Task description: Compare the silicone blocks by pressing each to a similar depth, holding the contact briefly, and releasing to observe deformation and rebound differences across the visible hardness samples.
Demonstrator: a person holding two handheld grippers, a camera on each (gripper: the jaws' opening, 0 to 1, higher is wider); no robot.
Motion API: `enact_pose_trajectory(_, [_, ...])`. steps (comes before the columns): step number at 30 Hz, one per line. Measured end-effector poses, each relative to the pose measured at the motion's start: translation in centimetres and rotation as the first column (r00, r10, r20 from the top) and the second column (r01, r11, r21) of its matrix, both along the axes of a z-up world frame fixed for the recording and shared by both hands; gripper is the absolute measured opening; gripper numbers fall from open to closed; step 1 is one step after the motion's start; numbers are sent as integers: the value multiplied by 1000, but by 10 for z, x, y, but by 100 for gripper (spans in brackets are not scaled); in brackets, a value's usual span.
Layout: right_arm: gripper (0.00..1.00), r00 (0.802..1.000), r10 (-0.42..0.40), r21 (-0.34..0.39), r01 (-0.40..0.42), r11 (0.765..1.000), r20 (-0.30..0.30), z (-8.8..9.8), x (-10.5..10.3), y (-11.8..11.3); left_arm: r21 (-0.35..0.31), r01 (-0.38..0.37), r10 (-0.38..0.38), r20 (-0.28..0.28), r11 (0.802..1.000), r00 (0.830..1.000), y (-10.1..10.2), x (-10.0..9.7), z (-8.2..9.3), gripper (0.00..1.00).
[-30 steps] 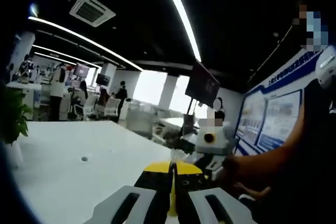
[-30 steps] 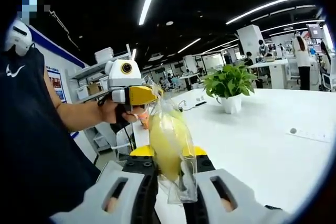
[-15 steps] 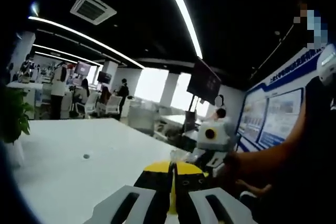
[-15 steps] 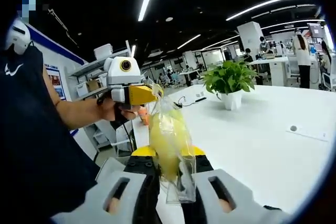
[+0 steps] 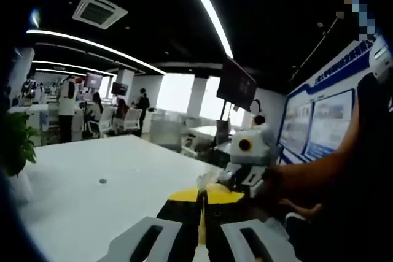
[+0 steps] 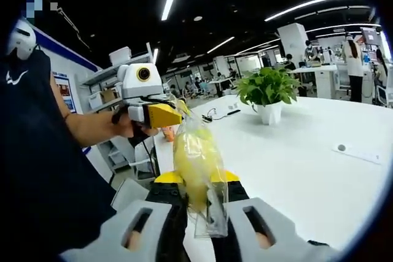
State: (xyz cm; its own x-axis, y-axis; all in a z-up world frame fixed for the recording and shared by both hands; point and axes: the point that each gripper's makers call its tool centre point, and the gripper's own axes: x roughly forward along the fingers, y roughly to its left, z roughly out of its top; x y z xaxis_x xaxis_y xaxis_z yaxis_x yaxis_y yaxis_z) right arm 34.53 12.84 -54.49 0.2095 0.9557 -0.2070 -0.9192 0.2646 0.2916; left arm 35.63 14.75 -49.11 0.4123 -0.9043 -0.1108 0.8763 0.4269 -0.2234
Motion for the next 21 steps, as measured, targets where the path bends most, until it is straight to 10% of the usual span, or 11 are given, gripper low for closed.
enact_pose_trajectory(21, [5, 999, -19, -34, 20, 999, 43, -6, 2, -2, -9, -30, 30, -52, 1000, 998, 0, 1, -6, 0])
